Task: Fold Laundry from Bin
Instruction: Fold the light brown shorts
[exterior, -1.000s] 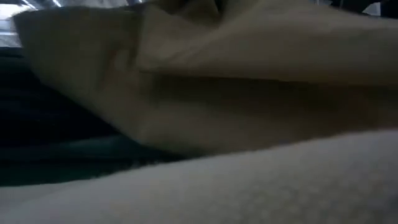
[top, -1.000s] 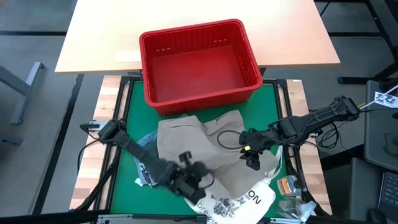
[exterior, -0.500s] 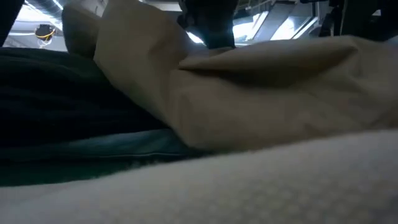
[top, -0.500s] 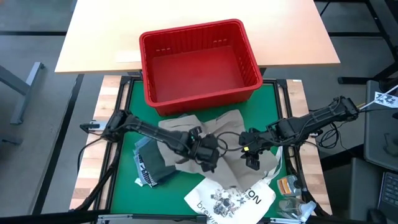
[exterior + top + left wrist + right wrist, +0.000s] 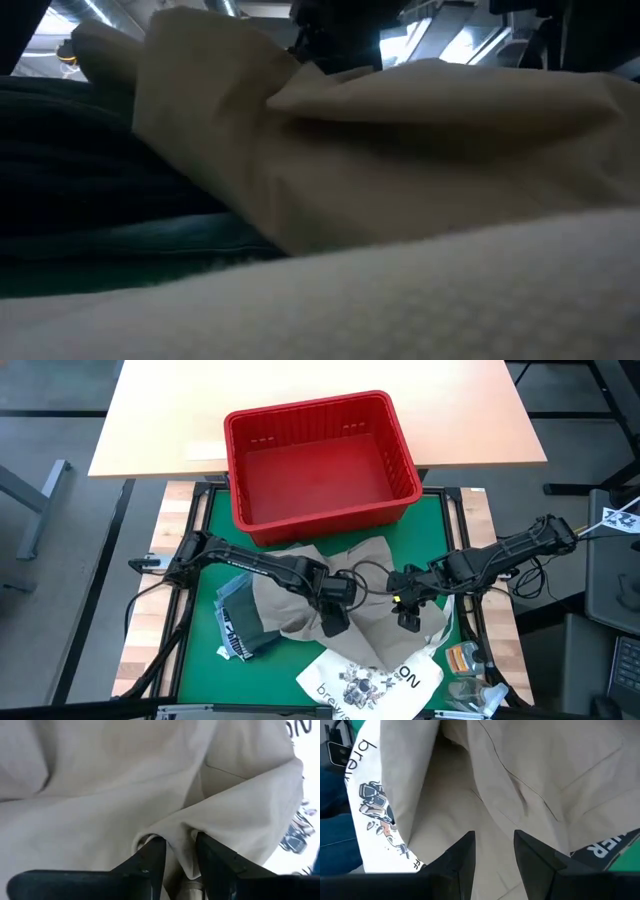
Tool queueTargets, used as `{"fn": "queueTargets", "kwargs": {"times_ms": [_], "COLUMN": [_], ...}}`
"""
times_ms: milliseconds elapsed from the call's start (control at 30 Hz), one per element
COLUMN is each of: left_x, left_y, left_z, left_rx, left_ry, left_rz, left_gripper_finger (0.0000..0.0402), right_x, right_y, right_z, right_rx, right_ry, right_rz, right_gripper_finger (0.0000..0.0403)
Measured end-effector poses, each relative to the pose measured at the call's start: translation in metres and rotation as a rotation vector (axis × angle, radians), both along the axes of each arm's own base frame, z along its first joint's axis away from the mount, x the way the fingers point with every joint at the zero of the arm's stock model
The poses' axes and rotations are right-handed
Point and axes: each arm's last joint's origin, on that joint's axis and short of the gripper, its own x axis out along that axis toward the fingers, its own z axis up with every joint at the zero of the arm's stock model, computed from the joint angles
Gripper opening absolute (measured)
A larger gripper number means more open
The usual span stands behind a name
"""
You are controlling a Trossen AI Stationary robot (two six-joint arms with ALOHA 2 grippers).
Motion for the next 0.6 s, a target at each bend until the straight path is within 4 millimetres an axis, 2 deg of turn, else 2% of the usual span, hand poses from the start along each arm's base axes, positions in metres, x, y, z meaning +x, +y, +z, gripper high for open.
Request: {"fn": "queueTargets", "kwargs": {"times_ms": [333,600], "left_x": [-0.002,0.006], "left_y": [-0.008,0.006], "left_z": [0.000,0.003], "left_rx": [0.000,0.139], "left_ry": [0.004,-0.081], "left_rz": [-0.026,0.069], "left_gripper_finger": [0.0146,0.0155], "right_x": [0.003,0.030], "right_y": [0.000,0.009], "right_z": [-0.003,-0.017], "right_rx": [-0.026,-0.011], "right_ry": [0.000,-0.062], "right_rz": [-0.016,-0.020], "right_gripper_finger": [0.0134,0.0134]}}
